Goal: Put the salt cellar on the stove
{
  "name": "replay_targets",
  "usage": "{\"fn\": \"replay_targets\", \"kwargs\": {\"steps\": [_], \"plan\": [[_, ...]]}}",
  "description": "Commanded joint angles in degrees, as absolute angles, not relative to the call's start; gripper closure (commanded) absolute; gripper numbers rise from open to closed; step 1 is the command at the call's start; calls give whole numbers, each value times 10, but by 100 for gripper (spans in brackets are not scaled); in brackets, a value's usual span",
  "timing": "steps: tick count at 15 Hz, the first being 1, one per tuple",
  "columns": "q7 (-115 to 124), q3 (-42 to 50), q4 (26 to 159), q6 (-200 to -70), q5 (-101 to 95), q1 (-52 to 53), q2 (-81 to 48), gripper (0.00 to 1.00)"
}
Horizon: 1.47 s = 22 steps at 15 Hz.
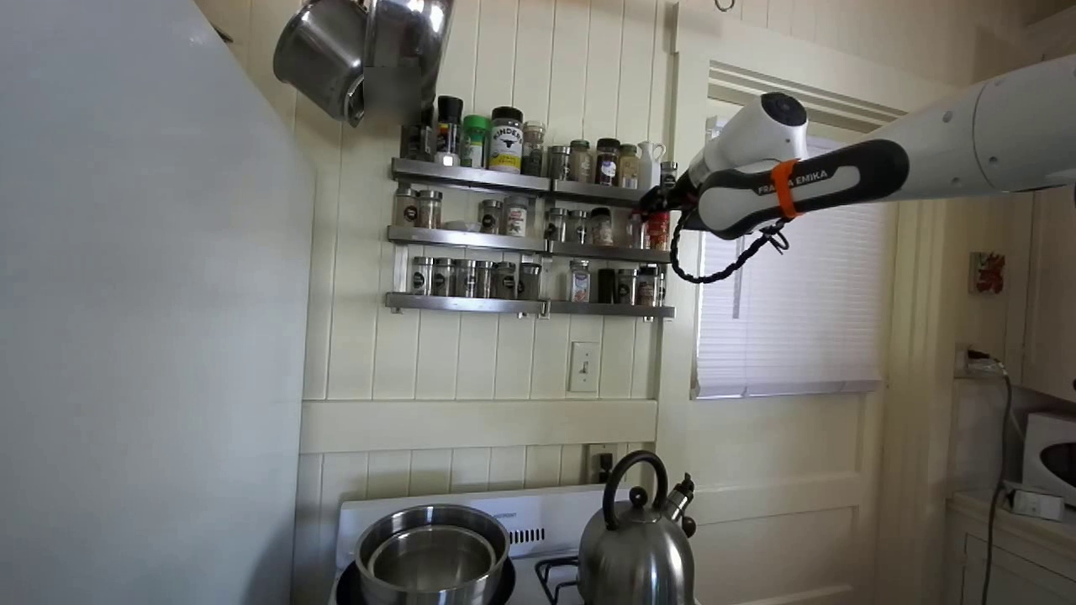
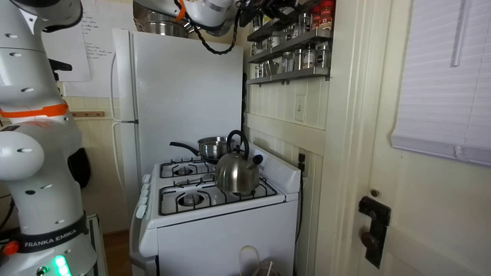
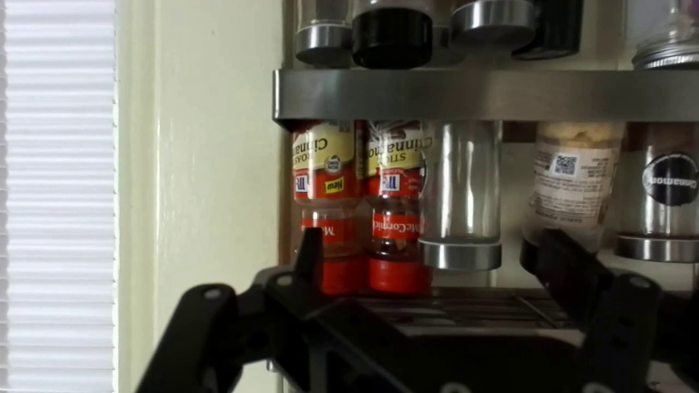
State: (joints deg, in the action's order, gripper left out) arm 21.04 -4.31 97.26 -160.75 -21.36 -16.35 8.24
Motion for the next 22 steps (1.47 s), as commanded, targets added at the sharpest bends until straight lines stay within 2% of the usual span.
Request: {"fn": "replay_targets", "kwargs": {"steps": [1, 22], "plan": [[251, -47, 935, -1643, -228, -172, 41, 0], [274, -43, 883, -1708, -283, -164, -29, 0]]}}
